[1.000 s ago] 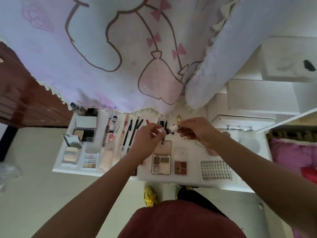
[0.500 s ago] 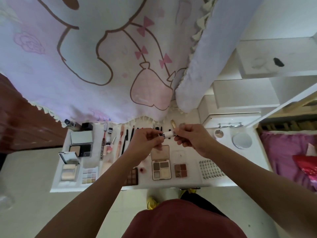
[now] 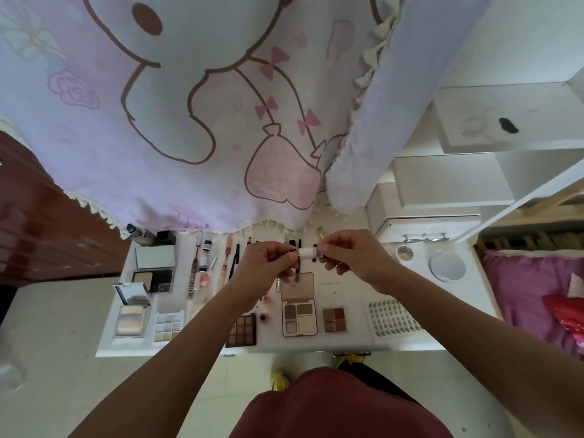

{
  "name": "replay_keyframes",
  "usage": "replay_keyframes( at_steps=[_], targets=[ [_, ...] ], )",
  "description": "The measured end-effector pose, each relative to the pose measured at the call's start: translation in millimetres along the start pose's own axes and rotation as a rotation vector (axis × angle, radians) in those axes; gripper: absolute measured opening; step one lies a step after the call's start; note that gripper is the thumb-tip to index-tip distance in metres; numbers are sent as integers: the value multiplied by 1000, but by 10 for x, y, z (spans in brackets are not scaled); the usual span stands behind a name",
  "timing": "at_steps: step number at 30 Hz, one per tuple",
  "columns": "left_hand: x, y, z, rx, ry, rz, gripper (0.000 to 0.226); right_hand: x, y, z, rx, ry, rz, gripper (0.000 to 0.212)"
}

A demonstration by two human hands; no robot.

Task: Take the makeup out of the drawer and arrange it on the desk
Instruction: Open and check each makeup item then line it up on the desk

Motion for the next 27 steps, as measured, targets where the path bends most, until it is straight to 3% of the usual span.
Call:
replay_keyframes(
  at_steps=[10, 13, 21, 25, 27],
  targets=[
    [28, 16, 3, -28, 3, 1, 12, 52, 22, 78, 11, 88, -71, 20],
    [39, 40, -29, -35, -6, -13, 12, 70, -7, 89, 42, 58, -77, 5],
    [110, 132, -158, -99, -30, -52, 14, 180, 26, 356, 53, 202, -91, 23],
    [102, 137, -166, -121, -41, -53, 16, 185, 1, 336, 59, 151, -93, 14],
    [97, 138, -166, -117, -46, -50, 16, 186, 5, 314, 55, 138, -101, 19]
  ],
)
Point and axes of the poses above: each hand's wrist, its own x-axis away from the middle knuckle, its own y-axis out of the palm, z = x × y, the point moved 10 cm from there along -x, towards the middle knuckle, and after that the axes turned 4 degrees about z, right-handed, at the moved point
